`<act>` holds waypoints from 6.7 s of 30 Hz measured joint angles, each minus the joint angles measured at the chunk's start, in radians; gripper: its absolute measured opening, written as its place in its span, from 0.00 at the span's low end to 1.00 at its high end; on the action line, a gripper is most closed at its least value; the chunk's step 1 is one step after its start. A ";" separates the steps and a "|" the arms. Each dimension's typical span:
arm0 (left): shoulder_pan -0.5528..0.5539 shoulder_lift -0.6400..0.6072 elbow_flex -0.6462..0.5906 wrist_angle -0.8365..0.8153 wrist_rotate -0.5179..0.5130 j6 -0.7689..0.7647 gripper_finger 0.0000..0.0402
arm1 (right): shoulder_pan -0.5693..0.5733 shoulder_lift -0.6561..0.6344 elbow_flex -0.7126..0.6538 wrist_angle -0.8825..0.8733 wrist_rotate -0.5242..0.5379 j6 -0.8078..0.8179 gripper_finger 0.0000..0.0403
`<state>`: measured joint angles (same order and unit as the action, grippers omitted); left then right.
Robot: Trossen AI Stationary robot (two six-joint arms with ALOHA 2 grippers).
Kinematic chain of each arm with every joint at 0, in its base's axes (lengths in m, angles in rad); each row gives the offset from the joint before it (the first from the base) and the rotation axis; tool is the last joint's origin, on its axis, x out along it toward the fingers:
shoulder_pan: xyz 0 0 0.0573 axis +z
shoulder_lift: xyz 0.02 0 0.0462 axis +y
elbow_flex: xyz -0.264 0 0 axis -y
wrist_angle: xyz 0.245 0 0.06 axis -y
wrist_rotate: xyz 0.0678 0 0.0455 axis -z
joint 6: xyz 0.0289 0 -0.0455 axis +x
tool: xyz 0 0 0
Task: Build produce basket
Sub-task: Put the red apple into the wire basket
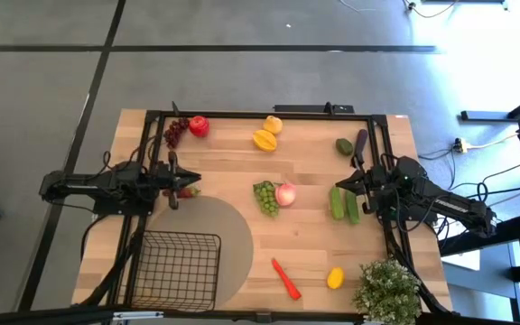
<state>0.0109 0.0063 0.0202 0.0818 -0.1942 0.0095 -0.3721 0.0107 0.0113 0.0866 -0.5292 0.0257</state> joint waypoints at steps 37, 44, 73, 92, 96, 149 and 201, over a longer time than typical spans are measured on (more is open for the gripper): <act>0.084 1.024 0.953 -1.051 0.023 -0.649 0.08 | 0.000 0.000 0.000 0.028 -0.006 -0.004 0.00; 0.083 1.036 0.953 -1.027 0.031 -0.636 0.08 | 0.000 0.000 0.000 0.028 -0.006 -0.003 0.00; 0.652 1.081 0.953 -0.868 -0.042 -0.829 0.08 | 0.000 0.000 0.000 0.029 0.223 -0.008 0.00; 0.813 1.238 0.952 -0.766 0.104 -0.745 0.08 | 0.000 0.000 0.000 0.028 0.223 -0.006 0.00; 0.812 1.238 0.952 -0.766 0.104 -0.765 0.08 | 0.000 0.000 0.000 0.028 0.223 -0.005 0.00; 0.860 1.352 0.952 -0.643 0.056 -0.519 0.24 | 0.000 0.000 0.000 0.022 0.223 -0.008 0.00; 0.832 1.397 0.953 -0.605 0.020 -0.411 0.23 | 0.000 0.000 0.000 0.023 0.224 -0.004 0.00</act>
<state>0.8433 1.4033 0.9730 -0.5232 -0.1746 -0.4018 -0.3721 0.0109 0.0113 0.1098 -0.3055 0.0217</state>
